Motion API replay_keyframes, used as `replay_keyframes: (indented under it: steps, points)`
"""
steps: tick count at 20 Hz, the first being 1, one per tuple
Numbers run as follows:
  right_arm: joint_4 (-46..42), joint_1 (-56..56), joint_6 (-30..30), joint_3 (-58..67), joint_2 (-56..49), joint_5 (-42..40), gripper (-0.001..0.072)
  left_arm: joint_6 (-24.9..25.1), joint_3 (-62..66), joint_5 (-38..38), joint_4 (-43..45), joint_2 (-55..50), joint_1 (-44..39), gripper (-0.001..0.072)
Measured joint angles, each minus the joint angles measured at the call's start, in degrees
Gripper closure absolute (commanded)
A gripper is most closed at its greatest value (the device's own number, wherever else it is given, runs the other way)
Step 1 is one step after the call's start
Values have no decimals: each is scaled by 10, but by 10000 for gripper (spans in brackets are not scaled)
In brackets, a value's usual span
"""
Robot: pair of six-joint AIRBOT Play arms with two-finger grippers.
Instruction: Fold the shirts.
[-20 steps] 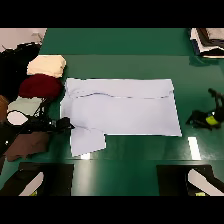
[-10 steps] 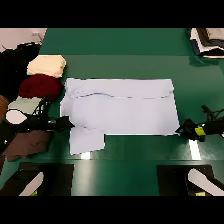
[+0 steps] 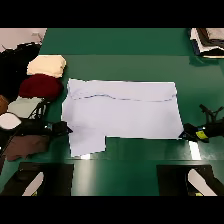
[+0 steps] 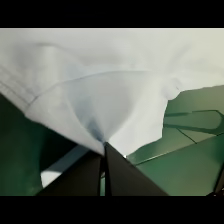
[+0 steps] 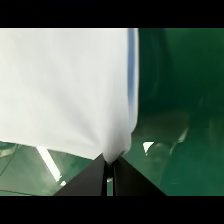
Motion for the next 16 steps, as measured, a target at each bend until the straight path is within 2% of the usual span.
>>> replay_keyframes:
  steps: [4,7,11,16]
  points:
    - [-21,-21,6,3,87,57,699,-51,4,-84,8,92,0,688]
    - [-29,-20,16,36,115,80,699,-69,30,-94,12,104,0,688]
    - [-33,27,27,122,59,68,699,-55,88,-29,27,33,0,687]
    - [-35,97,44,255,-94,17,698,-13,184,73,35,-140,0,686]
